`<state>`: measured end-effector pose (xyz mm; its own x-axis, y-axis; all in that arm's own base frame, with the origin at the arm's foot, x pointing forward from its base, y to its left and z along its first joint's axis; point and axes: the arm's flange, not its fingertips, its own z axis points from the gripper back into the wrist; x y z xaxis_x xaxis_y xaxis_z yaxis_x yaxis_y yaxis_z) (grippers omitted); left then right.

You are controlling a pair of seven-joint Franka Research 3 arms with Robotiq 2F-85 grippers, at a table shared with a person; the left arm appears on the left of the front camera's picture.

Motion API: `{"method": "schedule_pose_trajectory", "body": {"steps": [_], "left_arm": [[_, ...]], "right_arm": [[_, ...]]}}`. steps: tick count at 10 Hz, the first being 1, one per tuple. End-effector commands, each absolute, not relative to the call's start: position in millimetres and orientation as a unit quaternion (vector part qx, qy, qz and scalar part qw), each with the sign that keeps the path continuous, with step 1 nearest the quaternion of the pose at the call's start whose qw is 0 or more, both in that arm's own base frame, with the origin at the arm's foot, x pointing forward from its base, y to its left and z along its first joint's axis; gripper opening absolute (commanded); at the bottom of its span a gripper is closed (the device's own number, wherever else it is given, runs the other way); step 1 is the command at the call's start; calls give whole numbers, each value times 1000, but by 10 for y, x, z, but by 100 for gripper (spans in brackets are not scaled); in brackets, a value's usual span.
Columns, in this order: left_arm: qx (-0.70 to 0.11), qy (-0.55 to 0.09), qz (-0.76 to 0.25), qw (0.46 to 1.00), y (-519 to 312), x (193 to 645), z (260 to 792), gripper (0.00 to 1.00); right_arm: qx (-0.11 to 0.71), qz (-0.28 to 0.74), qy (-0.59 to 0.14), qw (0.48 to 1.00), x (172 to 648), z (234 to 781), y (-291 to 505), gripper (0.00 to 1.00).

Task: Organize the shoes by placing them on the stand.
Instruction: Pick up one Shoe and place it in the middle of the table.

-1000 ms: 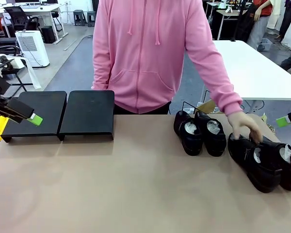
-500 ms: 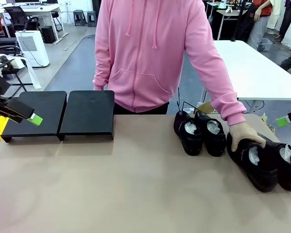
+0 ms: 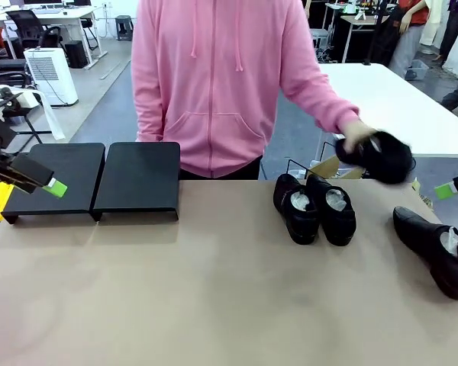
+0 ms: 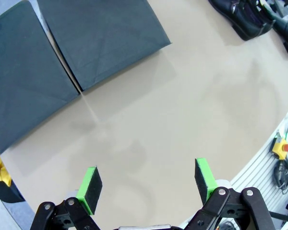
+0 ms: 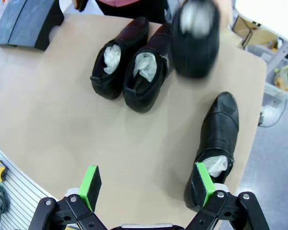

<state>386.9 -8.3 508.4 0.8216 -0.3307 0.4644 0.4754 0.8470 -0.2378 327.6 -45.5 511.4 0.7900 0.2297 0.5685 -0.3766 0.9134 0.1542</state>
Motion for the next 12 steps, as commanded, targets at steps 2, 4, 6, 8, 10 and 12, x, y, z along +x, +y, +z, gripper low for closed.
{"method": "schedule_pose_trajectory", "body": {"steps": [2,4,6,8,10,12], "left_arm": [[-183,-210,-219,935,-65,3859,5076,100],[-183,-210,-219,935,-65,3859,5076,100],[-183,-210,-219,935,-65,3859,5076,100],[-183,-210,-219,935,-65,3859,5076,100],[-183,-210,-219,935,-65,3859,5076,100],[-183,-210,-219,935,-65,3859,5076,100]], "right_arm": [[130,164,-282,936,3270,5129,-460,100],[130,164,-282,936,3270,5129,-460,100],[130,164,-282,936,3270,5129,-460,100],[131,162,-281,937,3276,5114,-455,100],[113,155,-274,942,3312,5194,-260,100],[86,129,-261,953,3607,5177,38,100]]}}
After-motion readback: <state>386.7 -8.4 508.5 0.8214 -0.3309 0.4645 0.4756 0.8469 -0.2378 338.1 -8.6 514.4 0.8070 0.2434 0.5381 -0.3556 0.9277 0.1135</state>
